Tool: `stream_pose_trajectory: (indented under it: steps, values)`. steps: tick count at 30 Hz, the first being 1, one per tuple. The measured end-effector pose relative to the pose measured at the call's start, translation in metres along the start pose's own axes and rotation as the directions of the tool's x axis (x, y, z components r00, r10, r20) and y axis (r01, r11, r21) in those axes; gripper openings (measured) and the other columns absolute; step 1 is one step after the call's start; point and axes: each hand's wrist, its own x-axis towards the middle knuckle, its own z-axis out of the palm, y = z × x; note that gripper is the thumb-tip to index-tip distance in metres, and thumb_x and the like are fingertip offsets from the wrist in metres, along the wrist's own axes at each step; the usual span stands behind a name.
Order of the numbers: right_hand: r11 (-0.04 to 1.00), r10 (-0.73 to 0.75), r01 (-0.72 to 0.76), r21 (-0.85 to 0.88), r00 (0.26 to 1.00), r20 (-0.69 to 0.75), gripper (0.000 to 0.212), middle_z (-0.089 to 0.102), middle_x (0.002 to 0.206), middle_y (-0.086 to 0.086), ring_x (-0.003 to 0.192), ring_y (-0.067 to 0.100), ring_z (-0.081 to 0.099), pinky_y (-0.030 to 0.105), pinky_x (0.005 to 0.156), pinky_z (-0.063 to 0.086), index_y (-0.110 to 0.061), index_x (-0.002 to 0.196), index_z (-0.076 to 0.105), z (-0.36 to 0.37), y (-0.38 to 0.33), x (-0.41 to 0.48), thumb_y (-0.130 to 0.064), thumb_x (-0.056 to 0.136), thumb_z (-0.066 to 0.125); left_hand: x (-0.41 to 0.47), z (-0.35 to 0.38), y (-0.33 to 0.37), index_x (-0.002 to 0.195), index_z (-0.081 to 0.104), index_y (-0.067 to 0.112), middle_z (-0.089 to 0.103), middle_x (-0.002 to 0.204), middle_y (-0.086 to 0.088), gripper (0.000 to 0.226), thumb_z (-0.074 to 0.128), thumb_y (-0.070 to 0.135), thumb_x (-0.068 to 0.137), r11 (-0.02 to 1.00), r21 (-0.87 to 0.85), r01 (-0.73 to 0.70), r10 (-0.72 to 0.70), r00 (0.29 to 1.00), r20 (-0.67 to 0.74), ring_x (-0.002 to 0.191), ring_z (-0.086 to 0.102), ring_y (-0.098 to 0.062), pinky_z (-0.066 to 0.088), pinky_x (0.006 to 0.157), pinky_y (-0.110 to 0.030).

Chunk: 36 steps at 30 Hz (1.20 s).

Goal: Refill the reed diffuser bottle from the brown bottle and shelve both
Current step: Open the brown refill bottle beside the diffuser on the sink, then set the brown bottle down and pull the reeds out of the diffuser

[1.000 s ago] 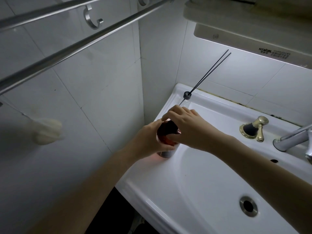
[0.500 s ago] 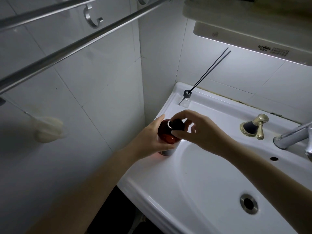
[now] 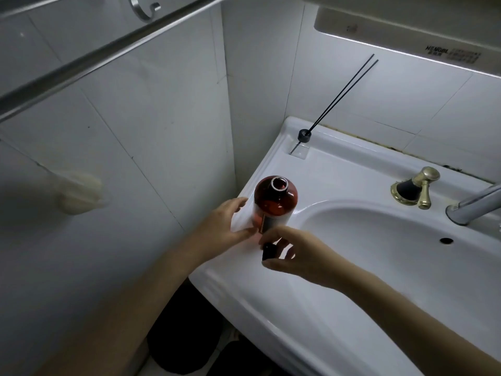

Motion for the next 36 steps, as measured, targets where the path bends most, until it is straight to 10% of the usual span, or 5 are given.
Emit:
stream_pose_trajectory:
  steps: [23, 36]
  values:
    - [0.957, -0.037, -0.001, -0.289, 0.992, -0.123, 0.038, 0.056, 0.122, 0.005, 0.107, 0.021, 0.053, 0.024, 0.091, 0.046, -0.015, 0.114, 0.055, 0.062, 0.031, 0.019, -0.019, 0.078, 0.066, -0.026, 0.005, -0.017, 0.129, 0.042, 0.018, 0.048, 0.133, -0.001, 0.052, 0.06, 0.033, 0.083, 0.997, -0.007, 0.079, -0.079, 0.997, 0.0, 0.107, 0.045, -0.003, 0.036, 0.086, -0.022]
    - [0.973, -0.177, 0.145, -0.181, 0.968, -0.177, 0.018, 0.06, 0.08, -0.014, 0.07, 0.012, 0.057, 0.017, 0.061, 0.042, -0.025, 0.105, 0.055, -0.018, -0.011, -0.008, -0.022, 0.091, 0.045, -0.013, -0.009, -0.006, 0.128, 0.043, 0.017, 0.051, 0.131, 0.0, 0.047, 0.057, 0.029, 0.085, 0.999, 0.002, 0.045, -0.045, 0.999, -0.026, 0.106, 0.045, -0.002, 0.035, 0.086, -0.022]
